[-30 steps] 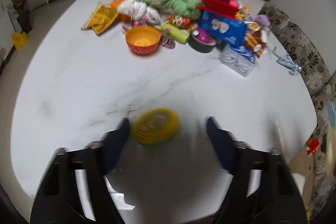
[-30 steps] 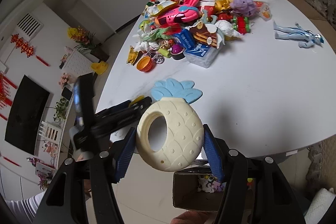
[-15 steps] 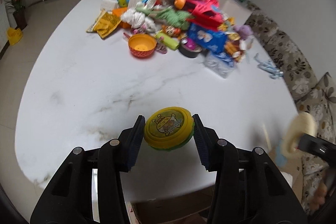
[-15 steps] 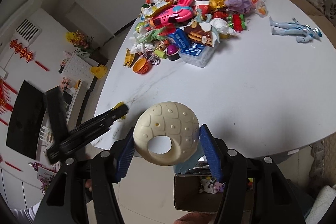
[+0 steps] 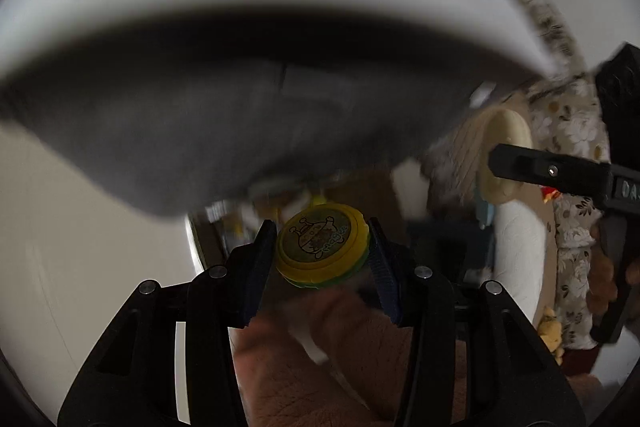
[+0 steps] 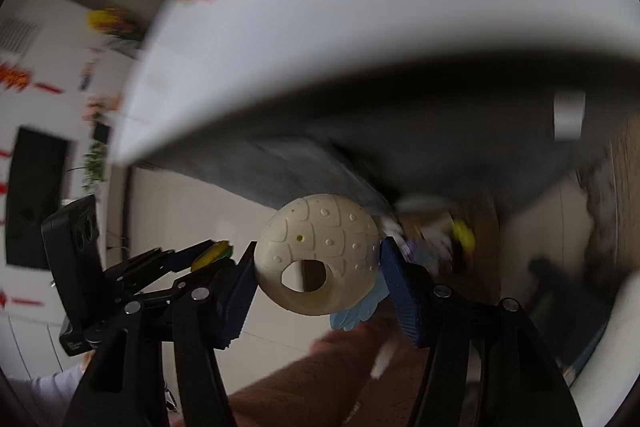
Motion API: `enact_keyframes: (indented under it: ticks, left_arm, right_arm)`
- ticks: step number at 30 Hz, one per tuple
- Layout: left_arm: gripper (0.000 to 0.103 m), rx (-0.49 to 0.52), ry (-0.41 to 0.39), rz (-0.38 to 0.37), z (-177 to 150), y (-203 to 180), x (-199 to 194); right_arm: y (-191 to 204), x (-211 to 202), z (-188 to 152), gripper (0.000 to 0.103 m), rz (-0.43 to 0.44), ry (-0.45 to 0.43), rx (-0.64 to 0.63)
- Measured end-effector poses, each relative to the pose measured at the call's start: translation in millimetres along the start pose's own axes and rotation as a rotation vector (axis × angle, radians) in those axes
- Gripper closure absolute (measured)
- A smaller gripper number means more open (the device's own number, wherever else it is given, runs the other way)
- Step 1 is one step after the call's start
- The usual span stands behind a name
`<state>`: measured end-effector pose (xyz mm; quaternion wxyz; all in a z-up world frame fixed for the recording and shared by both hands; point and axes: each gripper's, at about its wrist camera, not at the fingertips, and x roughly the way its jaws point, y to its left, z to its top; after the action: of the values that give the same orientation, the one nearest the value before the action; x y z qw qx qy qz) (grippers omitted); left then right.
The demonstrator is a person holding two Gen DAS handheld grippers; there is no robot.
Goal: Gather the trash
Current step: 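Lower both tools to the cardboard box and release the teether and container, then grasp the orange bowl with the left tool while the right tool grasps the blue figure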
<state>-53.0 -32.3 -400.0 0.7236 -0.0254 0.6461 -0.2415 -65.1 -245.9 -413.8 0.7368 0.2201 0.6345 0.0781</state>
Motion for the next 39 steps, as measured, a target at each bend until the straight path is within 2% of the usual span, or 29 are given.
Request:
enact_keyframes:
  ticks: [2, 4, 5, 6, 7, 9, 11, 13, 16, 20, 23, 26, 28, 30, 33, 35, 37, 39]
  left_arm:
    - [0.058, -0.034, 0.071, 0.029, -9, 11, 48]
    - [0.057, -0.094, 0.176, 0.058, -18, 28, 113]
    - [0.050, -0.116, 0.211, 0.075, -22, 34, 134]
    - [0.034, -0.153, 0.273, 0.096, -27, 44, 168]
    - [0.028, -0.189, 0.318, 0.136, -32, 55, 196]
    - [0.026, -0.247, 0.413, 0.152, -40, 72, 235]
    - [0.026, -0.289, 0.471, 0.186, -45, 82, 256]
    - [0.026, -0.315, 0.468, 0.185, -47, 87, 257]
    - [0.026, -0.308, 0.439, 0.164, -55, 87, 233]
    - [0.026, -0.280, 0.343, 0.140, -53, 74, 163]
    - [0.024, -0.246, 0.223, 0.135, -50, 57, 89]
    - [0.023, -0.209, 0.063, 0.148, -36, 38, 7]
    - [0.022, -0.159, -0.077, 0.175, -14, 21, -50]
    - [0.013, -0.094, -0.248, 0.223, 15, 4, -104]
    - [0.010, -0.032, -0.445, 0.272, 59, -8, -149]
    - [0.009, -0.008, -0.532, 0.287, 96, -8, -163]
    - [0.009, -0.002, -0.546, 0.317, 144, 0, -154]
    - [0.009, -0.032, -0.497, 0.328, 191, 16, -132]
  right_arm:
    - [-27, 44, -10, 0.044, -0.038, 0.050, 0.056]
    - [-56, 88, -16, 0.042, -0.084, 0.083, 0.115]
    - [-68, 107, -17, 0.040, -0.106, 0.100, 0.145]
    - [-86, 131, -20, 0.031, -0.138, 0.122, 0.185]
    - [-97, 146, -22, 0.029, -0.172, 0.134, 0.204]
    - [-119, 170, -25, 0.029, -0.216, 0.174, 0.250]
    - [-135, 185, -28, 0.029, -0.238, 0.208, 0.285]
    - [-137, 186, -32, 0.028, -0.259, 0.221, 0.272]
    - [-129, 170, -36, 0.027, -0.252, 0.226, 0.254]
    - [-108, 120, -36, 0.025, -0.204, 0.194, 0.229]
    - [-81, 78, -30, 0.025, -0.153, 0.146, 0.177]
    - [-45, 22, -19, 0.022, -0.112, 0.055, 0.090]
    - [-23, -16, -12, 0.020, -0.075, -0.017, 0.039]
    - [-2, -51, -4, 0.017, -0.045, -0.099, -0.002]
    - [28, -93, 3, 0.015, -0.005, -0.206, -0.046]
    - [41, -109, 7, 0.013, 0.008, -0.248, -0.054]
    - [51, -121, 8, 0.013, 0.022, -0.282, -0.053]
    - [56, -131, 6, 0.013, 0.004, -0.313, -0.047]
